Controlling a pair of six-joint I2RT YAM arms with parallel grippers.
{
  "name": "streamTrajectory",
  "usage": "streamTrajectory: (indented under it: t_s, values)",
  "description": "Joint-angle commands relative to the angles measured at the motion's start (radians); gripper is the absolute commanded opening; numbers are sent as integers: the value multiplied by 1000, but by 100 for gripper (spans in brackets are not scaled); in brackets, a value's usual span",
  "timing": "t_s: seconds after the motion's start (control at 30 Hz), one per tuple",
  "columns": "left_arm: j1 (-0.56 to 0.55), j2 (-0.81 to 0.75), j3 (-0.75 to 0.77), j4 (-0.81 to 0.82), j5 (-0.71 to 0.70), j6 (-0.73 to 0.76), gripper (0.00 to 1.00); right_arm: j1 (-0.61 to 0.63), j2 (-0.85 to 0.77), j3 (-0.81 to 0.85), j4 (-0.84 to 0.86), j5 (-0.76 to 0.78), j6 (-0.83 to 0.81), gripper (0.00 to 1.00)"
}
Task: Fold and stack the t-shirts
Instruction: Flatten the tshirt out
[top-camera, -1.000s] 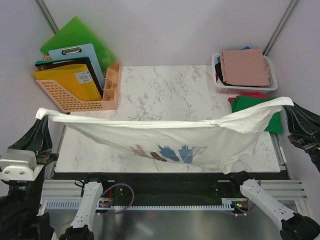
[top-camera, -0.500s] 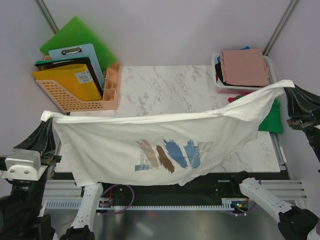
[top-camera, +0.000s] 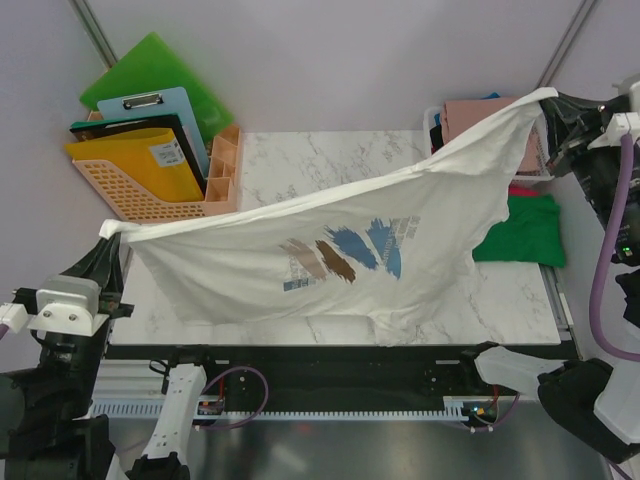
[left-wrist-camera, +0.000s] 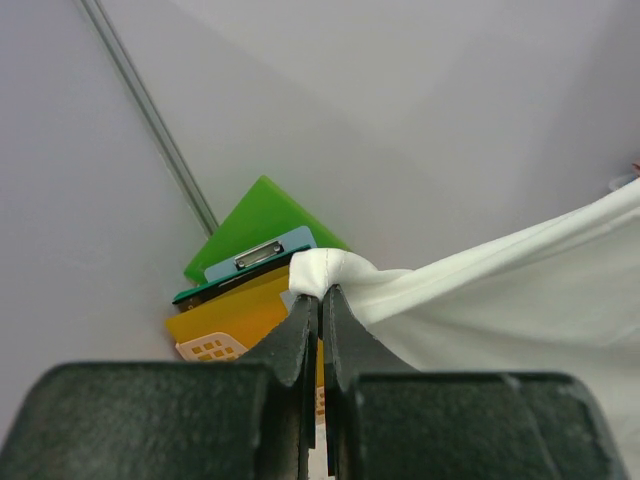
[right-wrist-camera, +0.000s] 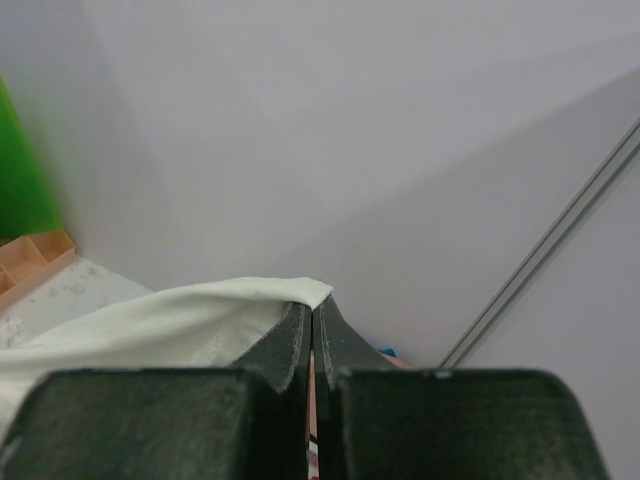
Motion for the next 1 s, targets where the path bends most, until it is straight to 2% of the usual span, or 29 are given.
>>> streamTrajectory:
  t_s: [0.0, 0.1, 0.4, 0.6, 0.97]
  values:
    - [6, 7, -5, 20, 0, 21, 2, -5, 48, 168, 13, 59, -19, 0]
    - [4, 2, -29, 24, 3, 16, 2, -5, 87, 208, 13, 90, -48, 0]
    - [7, -13, -69, 30, -1, 32, 2, -5, 102, 136, 31, 54, -29, 0]
    - [6, -8, -69, 30, -1, 30, 2, -5, 90, 173, 64, 65, -33, 0]
    - [7, -25, -155, 33, 68, -10, 2, -5, 7, -29, 67, 93, -43, 0]
